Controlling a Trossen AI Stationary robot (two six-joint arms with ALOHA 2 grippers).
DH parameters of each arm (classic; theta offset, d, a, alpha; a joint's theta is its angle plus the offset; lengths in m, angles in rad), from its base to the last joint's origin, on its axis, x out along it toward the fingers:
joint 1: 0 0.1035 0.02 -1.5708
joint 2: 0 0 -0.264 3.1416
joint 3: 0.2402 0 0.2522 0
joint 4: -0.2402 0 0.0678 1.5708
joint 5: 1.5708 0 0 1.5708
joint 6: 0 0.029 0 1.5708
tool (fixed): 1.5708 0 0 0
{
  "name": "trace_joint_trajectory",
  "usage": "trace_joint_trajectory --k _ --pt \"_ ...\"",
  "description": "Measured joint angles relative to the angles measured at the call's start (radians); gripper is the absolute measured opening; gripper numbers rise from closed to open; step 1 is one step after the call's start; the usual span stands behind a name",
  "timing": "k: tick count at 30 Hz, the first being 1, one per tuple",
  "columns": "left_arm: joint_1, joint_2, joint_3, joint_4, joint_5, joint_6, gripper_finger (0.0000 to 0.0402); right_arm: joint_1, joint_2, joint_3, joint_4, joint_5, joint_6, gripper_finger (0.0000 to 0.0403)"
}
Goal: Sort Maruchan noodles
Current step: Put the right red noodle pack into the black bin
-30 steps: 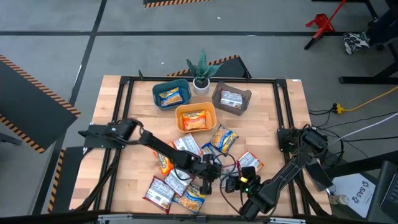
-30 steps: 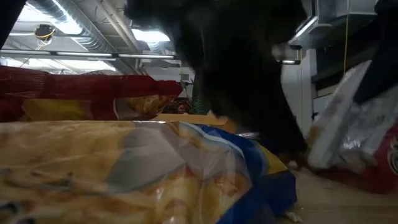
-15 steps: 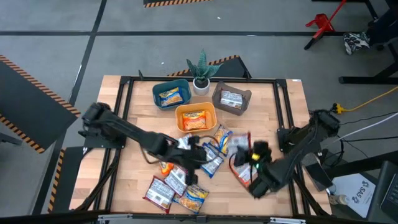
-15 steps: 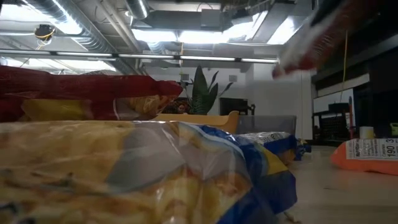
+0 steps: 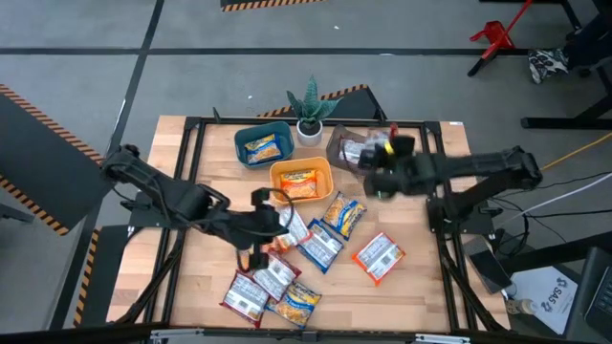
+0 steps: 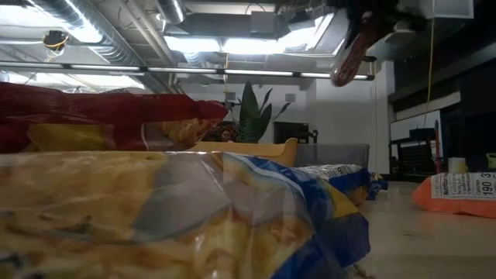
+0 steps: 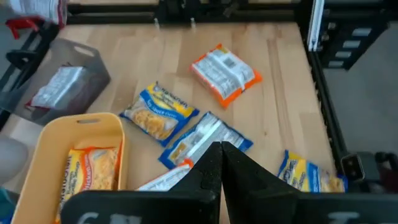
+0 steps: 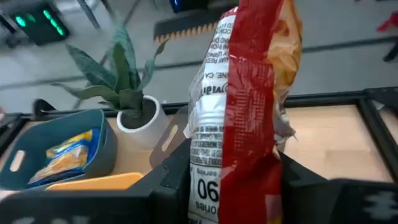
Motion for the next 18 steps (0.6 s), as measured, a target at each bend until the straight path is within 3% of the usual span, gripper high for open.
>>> trace_joint_trajectory --k 4,6,10,18 --pt "-0.02 -0.04 0.0 -0.014 -0.019 -0.01 0.0 -0.178 -0.006 0.0 0.251 -0.188 -0.379 0.0105" --pt "-0.032 -0.06 0.0 -0.013 -0.019 -0.011 0.0 -0.262 -0.002 0.0 0.307 -0.266 -0.476 0.0106" --pt "-0.061 -0.084 0.0 -0.036 -0.028 -0.034 0.0 -0.389 0.003 -0.086 0.444 -0.419 -0.547 0.0107" --pt "-0.104 -0.087 0.0 -0.06 -0.092 -0.041 0.0 -0.532 -0.011 -0.464 0.977 -0.622 -0.519 0.0107"
